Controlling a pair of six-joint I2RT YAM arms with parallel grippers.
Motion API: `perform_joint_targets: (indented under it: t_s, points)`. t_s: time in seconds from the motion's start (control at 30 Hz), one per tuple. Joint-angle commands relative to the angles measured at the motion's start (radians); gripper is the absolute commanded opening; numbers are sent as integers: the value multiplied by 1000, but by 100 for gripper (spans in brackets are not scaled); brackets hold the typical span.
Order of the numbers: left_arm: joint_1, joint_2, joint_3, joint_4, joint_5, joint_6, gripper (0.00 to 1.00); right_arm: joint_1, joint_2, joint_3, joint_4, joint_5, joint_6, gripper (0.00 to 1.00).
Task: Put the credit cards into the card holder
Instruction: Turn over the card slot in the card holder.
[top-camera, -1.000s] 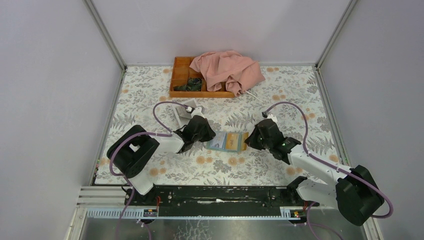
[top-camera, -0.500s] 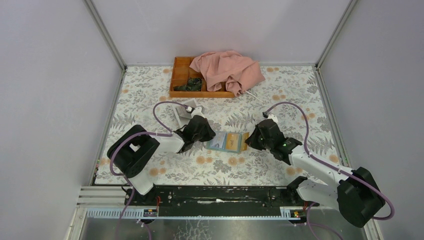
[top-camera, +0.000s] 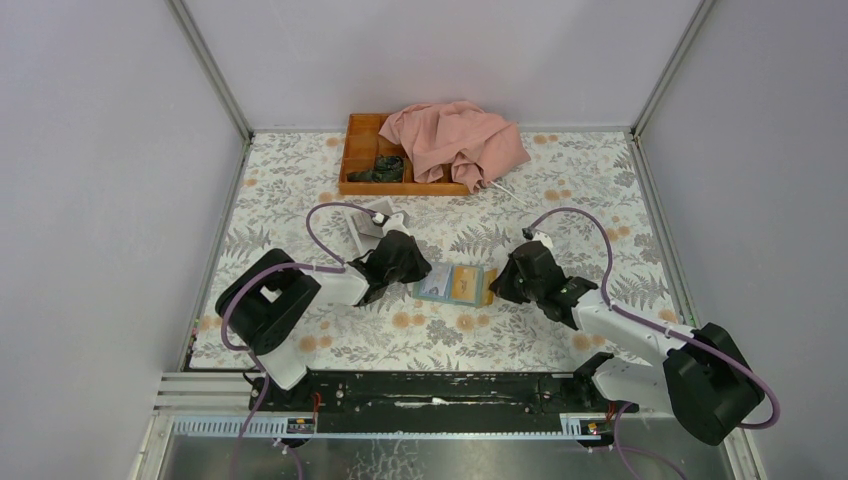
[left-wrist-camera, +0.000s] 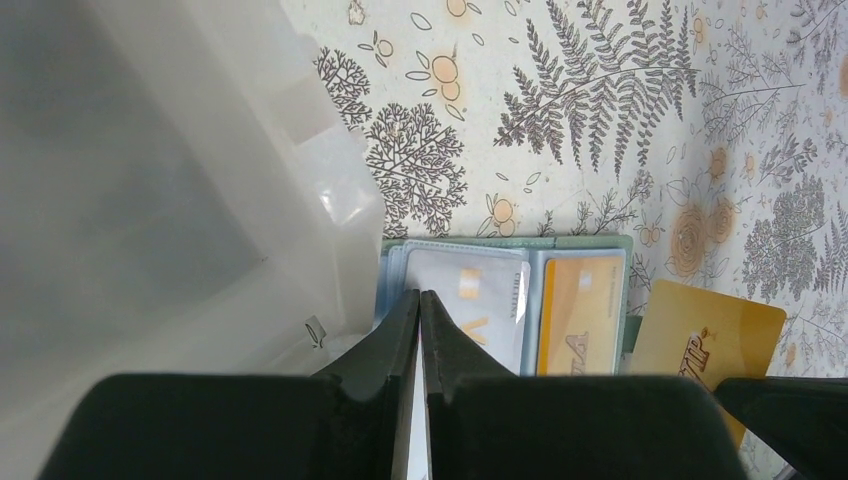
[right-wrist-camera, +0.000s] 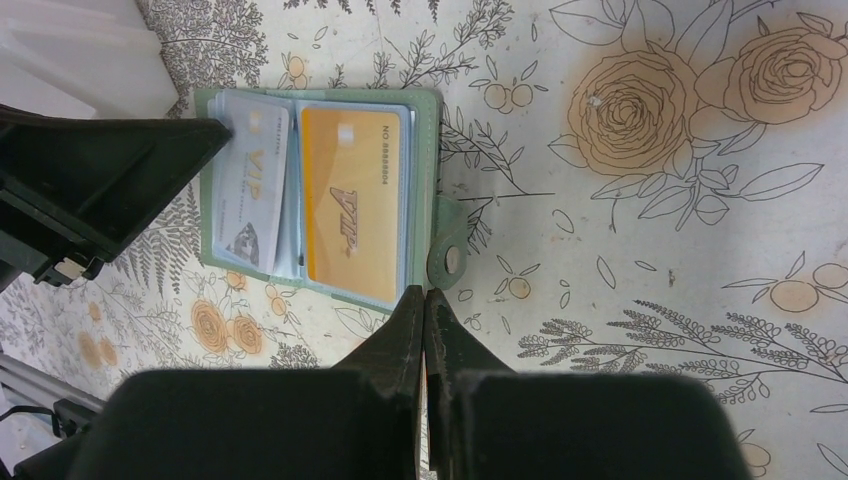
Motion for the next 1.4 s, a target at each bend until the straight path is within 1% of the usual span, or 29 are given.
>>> perform_joint_targets:
  t_s: [0.0, 0.27, 1.37]
  points:
    - [-10, 72, -30, -162, -18, 32, 11, -8, -3, 1, 51, -22, 4, 0]
    - [-11, 80, -32, -158, -18, 28, 10, -8, -39, 3, 30, -18, 3, 0]
    - [-14, 96, -34, -149, -14, 24, 9, -9, 25, -16, 108, -49, 17, 0]
